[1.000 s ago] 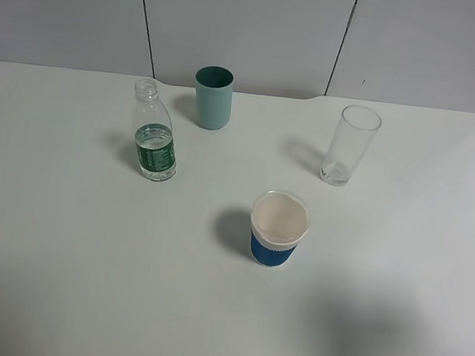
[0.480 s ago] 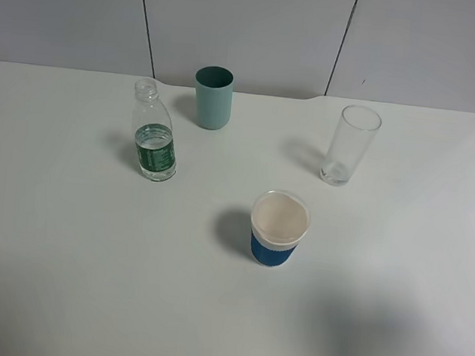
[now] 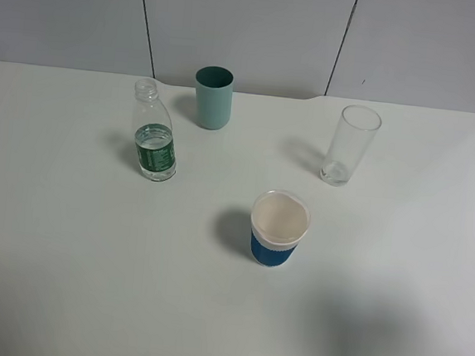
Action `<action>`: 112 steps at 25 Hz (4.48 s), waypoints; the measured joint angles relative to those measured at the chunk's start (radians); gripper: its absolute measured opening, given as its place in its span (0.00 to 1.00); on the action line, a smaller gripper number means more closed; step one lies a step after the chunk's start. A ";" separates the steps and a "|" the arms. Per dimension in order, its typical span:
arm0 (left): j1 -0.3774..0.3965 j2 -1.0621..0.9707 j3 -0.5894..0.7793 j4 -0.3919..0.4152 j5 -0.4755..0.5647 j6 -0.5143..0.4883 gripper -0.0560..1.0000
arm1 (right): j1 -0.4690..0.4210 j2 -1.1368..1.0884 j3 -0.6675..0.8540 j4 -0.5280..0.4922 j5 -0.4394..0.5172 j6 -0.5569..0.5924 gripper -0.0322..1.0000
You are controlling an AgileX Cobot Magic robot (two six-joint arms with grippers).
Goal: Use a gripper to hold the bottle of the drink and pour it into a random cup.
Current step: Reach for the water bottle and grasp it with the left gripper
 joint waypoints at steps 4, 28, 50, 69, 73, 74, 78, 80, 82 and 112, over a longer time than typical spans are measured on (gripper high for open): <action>0.000 0.000 0.000 0.002 0.000 -0.002 0.86 | 0.000 0.000 0.000 0.000 0.000 0.000 0.76; 0.000 0.430 -0.038 0.006 -0.190 0.031 0.99 | 0.000 0.000 0.000 0.000 0.000 0.000 0.76; -0.153 0.765 -0.038 0.030 -0.430 0.190 0.99 | 0.000 0.000 0.000 0.000 0.000 0.000 0.76; -0.275 1.105 0.060 0.059 -0.732 0.190 0.99 | 0.000 0.000 0.000 0.000 0.000 0.000 0.76; -0.275 1.191 0.060 0.056 -0.803 0.190 0.99 | 0.000 0.000 0.000 0.000 0.000 0.000 0.76; -0.275 1.219 0.060 0.054 -0.825 0.190 0.99 | 0.000 0.000 0.000 0.000 0.000 0.000 0.76; -0.275 1.329 0.060 0.017 -0.913 0.190 0.99 | 0.000 0.000 0.000 0.000 0.000 0.000 0.76; -0.275 1.370 0.066 0.001 -0.980 0.190 0.99 | 0.000 0.000 0.000 0.000 0.000 0.000 0.76; -0.275 1.401 0.083 -0.005 -1.054 0.190 0.99 | 0.000 0.000 0.000 0.000 0.000 0.000 0.76; -0.275 1.803 0.167 0.232 -1.943 -0.018 0.99 | 0.000 0.000 0.000 0.000 0.000 0.000 0.76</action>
